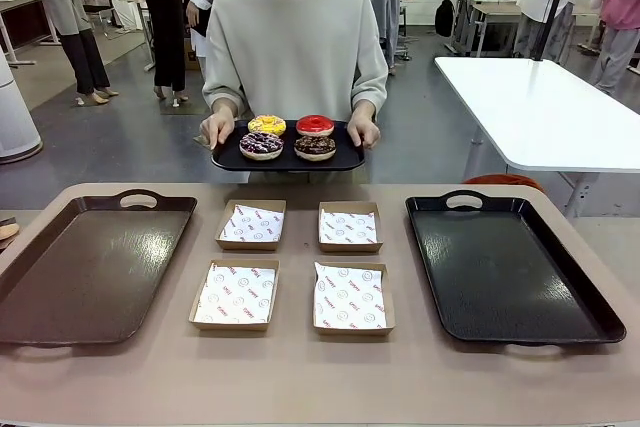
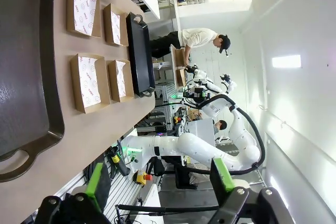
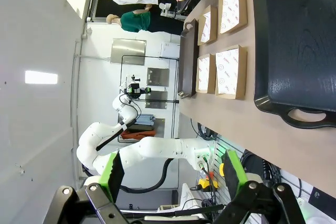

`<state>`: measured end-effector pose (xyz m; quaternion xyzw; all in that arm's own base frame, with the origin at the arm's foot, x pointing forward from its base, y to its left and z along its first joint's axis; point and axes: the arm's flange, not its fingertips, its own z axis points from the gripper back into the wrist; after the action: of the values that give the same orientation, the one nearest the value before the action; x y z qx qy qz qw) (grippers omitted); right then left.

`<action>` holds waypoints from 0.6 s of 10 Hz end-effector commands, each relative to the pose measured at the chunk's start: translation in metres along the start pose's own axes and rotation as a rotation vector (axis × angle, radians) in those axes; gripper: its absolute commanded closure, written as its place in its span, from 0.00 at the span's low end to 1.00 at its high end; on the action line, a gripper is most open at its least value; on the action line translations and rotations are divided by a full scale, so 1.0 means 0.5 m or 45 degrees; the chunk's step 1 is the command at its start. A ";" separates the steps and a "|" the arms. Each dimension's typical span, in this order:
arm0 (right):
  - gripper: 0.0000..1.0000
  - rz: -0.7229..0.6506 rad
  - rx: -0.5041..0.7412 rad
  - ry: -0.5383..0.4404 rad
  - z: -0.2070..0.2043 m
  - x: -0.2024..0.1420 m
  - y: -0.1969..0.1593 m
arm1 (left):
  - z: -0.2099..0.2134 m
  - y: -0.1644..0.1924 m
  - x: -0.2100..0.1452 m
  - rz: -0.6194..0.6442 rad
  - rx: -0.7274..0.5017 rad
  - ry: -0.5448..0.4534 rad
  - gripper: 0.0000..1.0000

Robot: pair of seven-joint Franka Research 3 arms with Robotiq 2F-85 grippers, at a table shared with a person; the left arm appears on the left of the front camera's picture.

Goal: Individually package the donuts and arrange them on the tray.
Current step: Pick up one Paper togo box.

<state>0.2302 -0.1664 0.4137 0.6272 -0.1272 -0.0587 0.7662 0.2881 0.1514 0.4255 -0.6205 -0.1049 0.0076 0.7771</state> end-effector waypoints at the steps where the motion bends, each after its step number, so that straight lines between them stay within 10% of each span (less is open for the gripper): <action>1: 0.00 0.004 0.030 -0.008 0.002 0.000 0.000 | 0.001 -0.002 0.003 -0.007 -0.024 -0.012 0.00; 6: 0.00 0.004 0.030 -0.008 0.002 0.000 0.000 | -0.057 -0.092 0.032 -0.051 0.201 0.085 0.00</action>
<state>0.2301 -0.1664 0.4136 0.6273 -0.1272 -0.0588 0.7660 0.2968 0.1363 0.4426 -0.5943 -0.1017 -0.0115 0.7977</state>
